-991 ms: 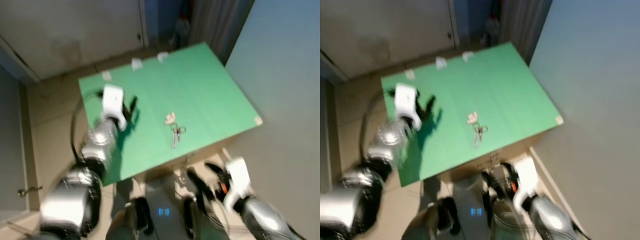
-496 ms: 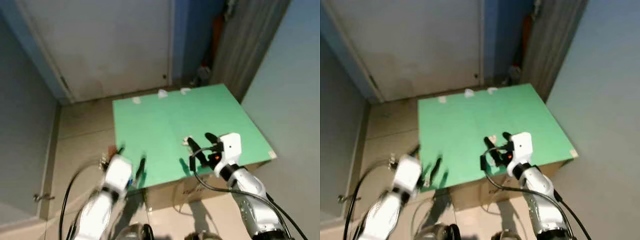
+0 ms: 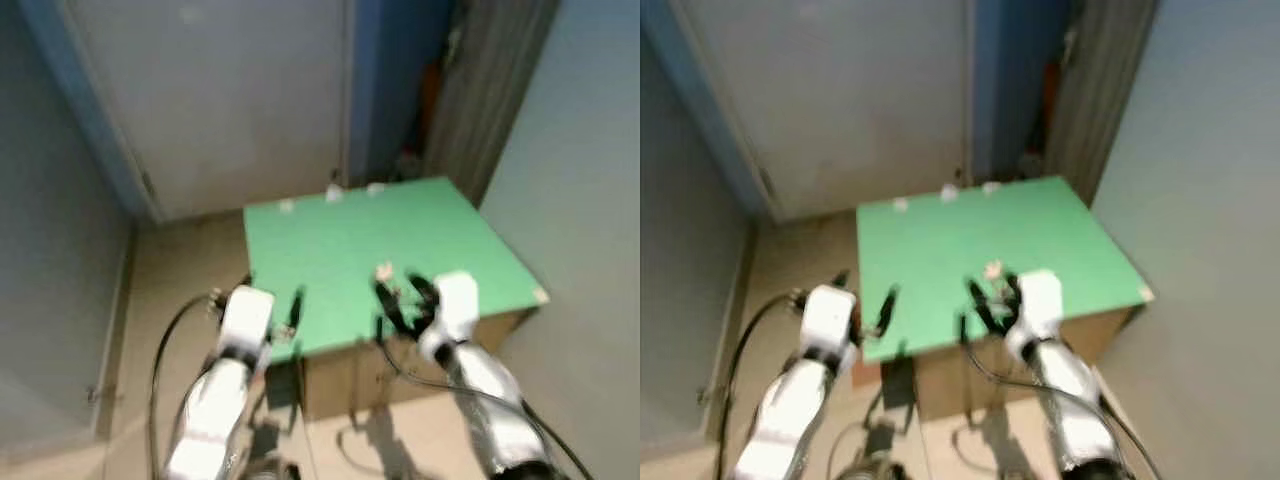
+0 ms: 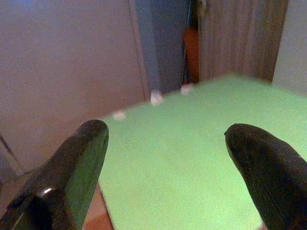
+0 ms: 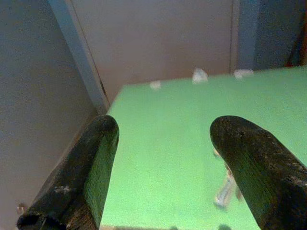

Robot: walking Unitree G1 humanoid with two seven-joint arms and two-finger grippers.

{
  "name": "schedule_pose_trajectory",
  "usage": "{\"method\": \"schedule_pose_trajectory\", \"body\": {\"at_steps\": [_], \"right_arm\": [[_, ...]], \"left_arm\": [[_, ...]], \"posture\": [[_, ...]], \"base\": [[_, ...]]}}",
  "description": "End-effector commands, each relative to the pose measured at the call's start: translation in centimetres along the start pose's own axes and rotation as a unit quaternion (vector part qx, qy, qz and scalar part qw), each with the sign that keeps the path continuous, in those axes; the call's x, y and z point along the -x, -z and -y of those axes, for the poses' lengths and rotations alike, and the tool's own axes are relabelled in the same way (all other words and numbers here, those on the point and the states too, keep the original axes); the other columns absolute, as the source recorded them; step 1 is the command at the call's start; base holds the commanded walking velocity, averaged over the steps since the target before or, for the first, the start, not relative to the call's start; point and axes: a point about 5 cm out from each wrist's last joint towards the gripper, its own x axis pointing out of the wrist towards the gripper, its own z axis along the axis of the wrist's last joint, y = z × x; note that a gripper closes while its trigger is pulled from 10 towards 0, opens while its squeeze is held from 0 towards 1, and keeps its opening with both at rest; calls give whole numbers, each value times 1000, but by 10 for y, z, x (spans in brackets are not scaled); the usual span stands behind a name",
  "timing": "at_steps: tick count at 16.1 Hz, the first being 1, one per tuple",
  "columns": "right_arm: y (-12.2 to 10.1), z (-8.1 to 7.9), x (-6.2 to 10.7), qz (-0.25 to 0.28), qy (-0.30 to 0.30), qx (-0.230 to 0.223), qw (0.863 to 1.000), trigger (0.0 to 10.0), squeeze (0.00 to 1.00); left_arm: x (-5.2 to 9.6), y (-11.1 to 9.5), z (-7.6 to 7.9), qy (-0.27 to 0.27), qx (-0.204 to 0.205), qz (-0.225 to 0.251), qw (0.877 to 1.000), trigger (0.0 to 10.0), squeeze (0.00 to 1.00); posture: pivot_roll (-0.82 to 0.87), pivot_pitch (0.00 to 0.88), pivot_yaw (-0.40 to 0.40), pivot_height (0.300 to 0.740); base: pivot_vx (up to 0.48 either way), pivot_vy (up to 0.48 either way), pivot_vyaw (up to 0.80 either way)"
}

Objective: Hang keys on a hook

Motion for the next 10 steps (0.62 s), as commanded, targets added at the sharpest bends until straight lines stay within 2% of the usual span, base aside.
{"method": "schedule_pose_trajectory", "body": {"at_steps": [1, 3, 6, 10], "right_arm": [[-10, 1, -7, 19, 1, 13, 1000, 10000, 0], [-9, 0, -7, 20, 2, 15, 1000, 10000, 0], [-7, -1, -8, 19, -1, 15, 1000, 10000, 0], [-6, -2, -10, 19, -3, 16, 1000, 10000, 0]], "left_arm": [[4, 6, -9, -11, -9, -25, 1000, 10000, 0], [-1, 0, -9, 3, -25, -17, 1000, 10000, 0], [-6, -3, -7, -1, -15, -16, 1000, 10000, 0], [-11, -5, -13, -21, -12, -24, 999, 10000, 0]], "posture": [[-166, 0, 93, 740], [-169, 0, 95, 740], [-171, 0, 100, 740], [-172, 0, 101, 740]], "base": [[0, 0, 0], [0, 0, 0], [0, 0, 0], [346, -328, 0]]}}
